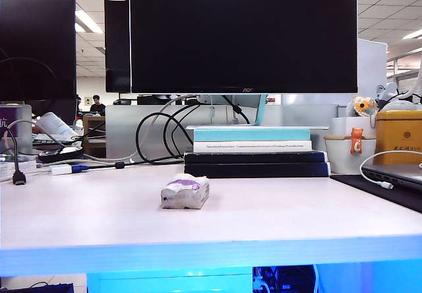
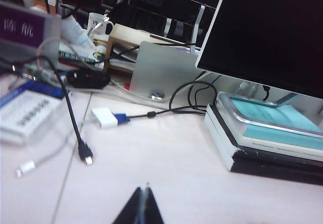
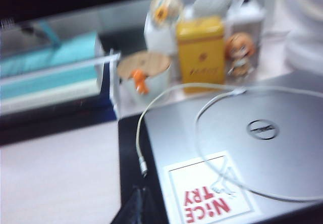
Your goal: Pick up a packet of tissues from the table with the left hand, then take a tissue from it with the right hand.
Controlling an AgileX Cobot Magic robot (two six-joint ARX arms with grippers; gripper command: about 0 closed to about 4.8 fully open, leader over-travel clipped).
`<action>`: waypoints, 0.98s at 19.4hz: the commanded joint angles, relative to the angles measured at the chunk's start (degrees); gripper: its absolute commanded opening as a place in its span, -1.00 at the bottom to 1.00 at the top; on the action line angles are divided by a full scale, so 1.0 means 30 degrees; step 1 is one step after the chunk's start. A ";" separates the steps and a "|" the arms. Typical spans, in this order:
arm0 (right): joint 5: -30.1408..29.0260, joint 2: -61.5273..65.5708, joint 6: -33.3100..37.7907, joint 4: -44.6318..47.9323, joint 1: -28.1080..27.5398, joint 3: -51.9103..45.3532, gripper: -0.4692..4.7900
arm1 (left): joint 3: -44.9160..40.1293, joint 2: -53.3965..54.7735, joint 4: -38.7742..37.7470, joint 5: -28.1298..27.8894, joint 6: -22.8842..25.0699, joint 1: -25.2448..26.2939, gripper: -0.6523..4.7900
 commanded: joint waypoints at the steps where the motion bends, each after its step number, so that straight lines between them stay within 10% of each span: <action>1: -0.3198 0.4146 -0.0036 0.0291 0.0015 0.2127 -0.84 | 0.2208 0.3169 -0.0058 0.0452 0.1239 0.0000 -0.78; 8: -1.1067 1.0207 -0.0262 -0.0430 0.0015 0.5093 -0.84 | 0.3585 0.7978 0.0015 0.2426 0.3344 -0.1858 -0.78; 14: -1.2050 1.1591 -0.0750 -0.1588 0.0015 0.5603 -0.84 | 0.4983 1.0324 -0.0379 -0.1894 0.4255 -0.7409 -0.78; 19: -1.2036 1.1591 -0.0750 -0.1785 0.0007 0.5617 -0.84 | 0.5209 1.3580 0.1792 -0.3366 0.1945 -1.0899 -0.57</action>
